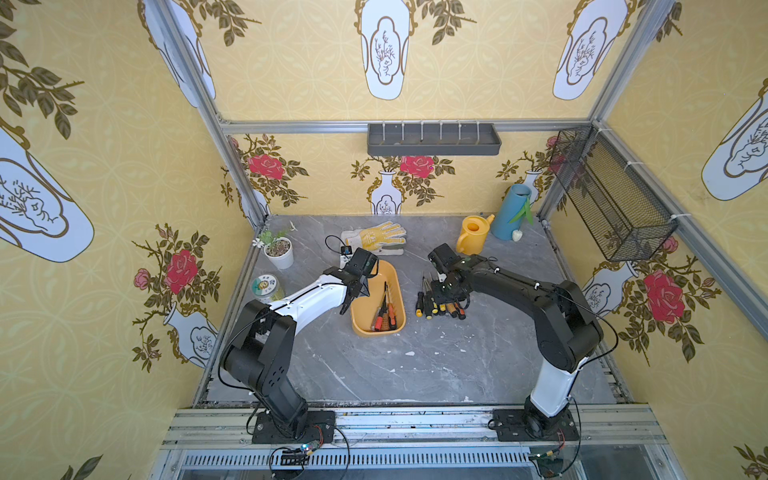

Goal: Take out the screwdriver from the storage box
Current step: Place the screwdriver at the center of the board, then pick up the screwdriver from the storage box.

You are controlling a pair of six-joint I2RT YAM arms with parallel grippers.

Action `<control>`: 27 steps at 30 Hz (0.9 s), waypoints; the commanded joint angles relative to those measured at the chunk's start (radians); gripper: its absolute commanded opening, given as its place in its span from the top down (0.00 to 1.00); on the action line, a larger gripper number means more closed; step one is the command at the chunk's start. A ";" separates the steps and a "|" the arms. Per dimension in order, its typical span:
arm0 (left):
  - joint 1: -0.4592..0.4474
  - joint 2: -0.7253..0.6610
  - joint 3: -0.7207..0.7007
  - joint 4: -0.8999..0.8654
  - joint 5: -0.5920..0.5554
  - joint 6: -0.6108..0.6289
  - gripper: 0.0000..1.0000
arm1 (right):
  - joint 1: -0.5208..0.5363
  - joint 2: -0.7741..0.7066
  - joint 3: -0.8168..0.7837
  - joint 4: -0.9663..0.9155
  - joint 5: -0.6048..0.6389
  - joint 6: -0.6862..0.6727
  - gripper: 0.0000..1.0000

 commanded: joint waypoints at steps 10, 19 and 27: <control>0.000 -0.075 -0.072 0.151 0.011 -0.018 1.00 | 0.047 -0.094 0.023 0.063 0.007 -0.016 0.56; 0.000 -0.114 -0.153 0.286 0.041 -0.039 1.00 | 0.120 -0.110 0.045 0.132 -0.067 -0.013 0.59; -0.001 -0.108 -0.151 0.300 0.040 -0.083 1.00 | 0.215 -0.021 0.058 0.236 -0.202 0.074 0.60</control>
